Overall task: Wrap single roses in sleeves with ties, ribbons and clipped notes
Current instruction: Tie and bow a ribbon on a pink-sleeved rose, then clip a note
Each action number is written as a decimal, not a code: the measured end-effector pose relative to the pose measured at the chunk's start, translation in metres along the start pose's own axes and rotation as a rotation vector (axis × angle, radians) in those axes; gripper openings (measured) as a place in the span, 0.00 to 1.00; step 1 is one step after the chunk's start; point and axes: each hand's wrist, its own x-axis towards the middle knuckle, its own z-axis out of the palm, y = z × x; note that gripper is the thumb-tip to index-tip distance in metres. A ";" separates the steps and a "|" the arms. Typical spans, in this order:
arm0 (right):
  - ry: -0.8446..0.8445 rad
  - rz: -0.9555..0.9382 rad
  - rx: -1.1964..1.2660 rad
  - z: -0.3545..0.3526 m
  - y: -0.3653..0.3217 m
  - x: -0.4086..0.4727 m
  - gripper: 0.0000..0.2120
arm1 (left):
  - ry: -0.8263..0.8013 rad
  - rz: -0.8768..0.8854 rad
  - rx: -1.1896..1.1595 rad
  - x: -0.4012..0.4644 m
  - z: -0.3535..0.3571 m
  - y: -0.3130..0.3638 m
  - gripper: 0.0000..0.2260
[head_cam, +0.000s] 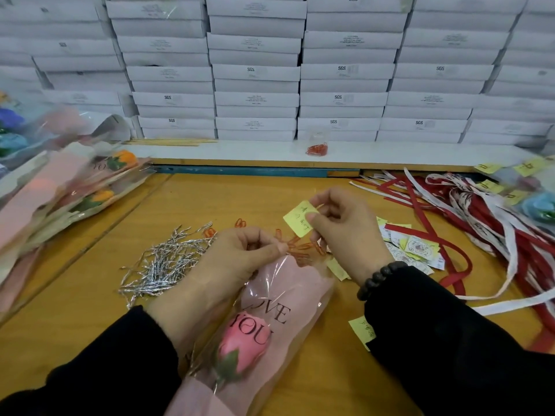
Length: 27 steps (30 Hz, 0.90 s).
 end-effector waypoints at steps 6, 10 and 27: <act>-0.161 -0.006 -0.036 0.011 0.003 -0.004 0.14 | 0.006 0.062 0.054 0.002 0.000 -0.001 0.04; -0.225 -0.002 -0.002 0.013 0.004 -0.005 0.14 | 0.076 0.067 0.027 0.004 -0.002 -0.003 0.10; -0.305 0.030 0.033 0.011 -0.002 -0.011 0.14 | 0.106 0.077 -0.007 0.003 -0.004 -0.007 0.12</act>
